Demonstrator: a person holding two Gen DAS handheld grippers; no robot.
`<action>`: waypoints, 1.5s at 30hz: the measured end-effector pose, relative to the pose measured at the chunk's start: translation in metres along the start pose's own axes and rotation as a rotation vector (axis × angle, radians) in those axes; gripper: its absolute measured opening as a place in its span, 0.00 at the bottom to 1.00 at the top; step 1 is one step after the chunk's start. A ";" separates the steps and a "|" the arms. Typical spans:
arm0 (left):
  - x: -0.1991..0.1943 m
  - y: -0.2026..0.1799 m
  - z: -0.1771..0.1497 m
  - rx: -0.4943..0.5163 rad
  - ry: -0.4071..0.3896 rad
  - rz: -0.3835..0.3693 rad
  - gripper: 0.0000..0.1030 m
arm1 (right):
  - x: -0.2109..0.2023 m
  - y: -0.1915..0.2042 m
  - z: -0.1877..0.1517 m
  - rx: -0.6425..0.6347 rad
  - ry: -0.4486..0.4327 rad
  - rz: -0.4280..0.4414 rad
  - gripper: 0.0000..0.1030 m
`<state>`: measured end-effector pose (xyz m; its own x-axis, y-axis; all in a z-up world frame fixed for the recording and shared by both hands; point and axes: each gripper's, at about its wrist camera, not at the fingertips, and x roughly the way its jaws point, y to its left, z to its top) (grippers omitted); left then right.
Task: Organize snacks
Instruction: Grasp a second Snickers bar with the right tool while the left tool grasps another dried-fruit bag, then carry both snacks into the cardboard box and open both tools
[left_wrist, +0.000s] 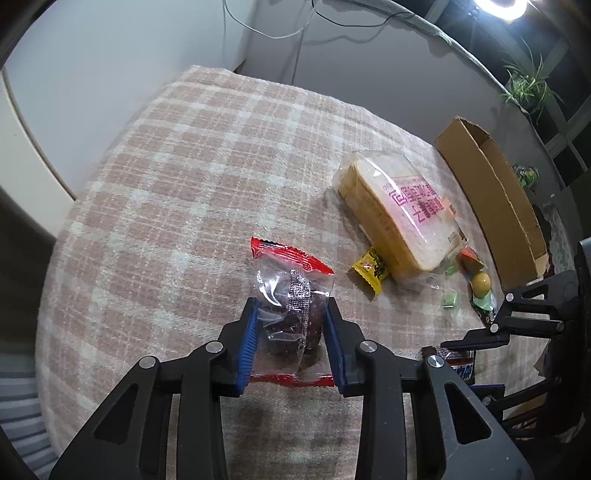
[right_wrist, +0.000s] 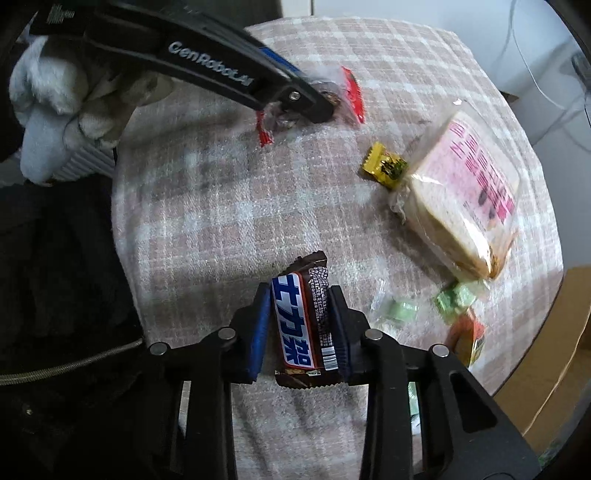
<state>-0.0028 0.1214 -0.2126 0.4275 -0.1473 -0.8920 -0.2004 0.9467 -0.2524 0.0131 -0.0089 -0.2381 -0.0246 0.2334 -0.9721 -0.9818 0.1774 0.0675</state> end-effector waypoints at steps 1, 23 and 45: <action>-0.003 0.002 -0.001 -0.004 -0.003 -0.002 0.31 | -0.003 -0.003 -0.004 0.016 -0.008 0.008 0.30; -0.045 -0.047 0.040 0.053 -0.115 -0.107 0.31 | -0.093 -0.058 -0.067 0.473 -0.274 0.010 0.30; -0.013 -0.163 0.101 0.238 -0.124 -0.252 0.31 | -0.145 -0.143 -0.127 0.760 -0.363 -0.185 0.30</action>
<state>0.1136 -0.0024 -0.1215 0.5438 -0.3619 -0.7571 0.1294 0.9276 -0.3505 0.1330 -0.1893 -0.1357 0.3124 0.4059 -0.8589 -0.5682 0.8044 0.1735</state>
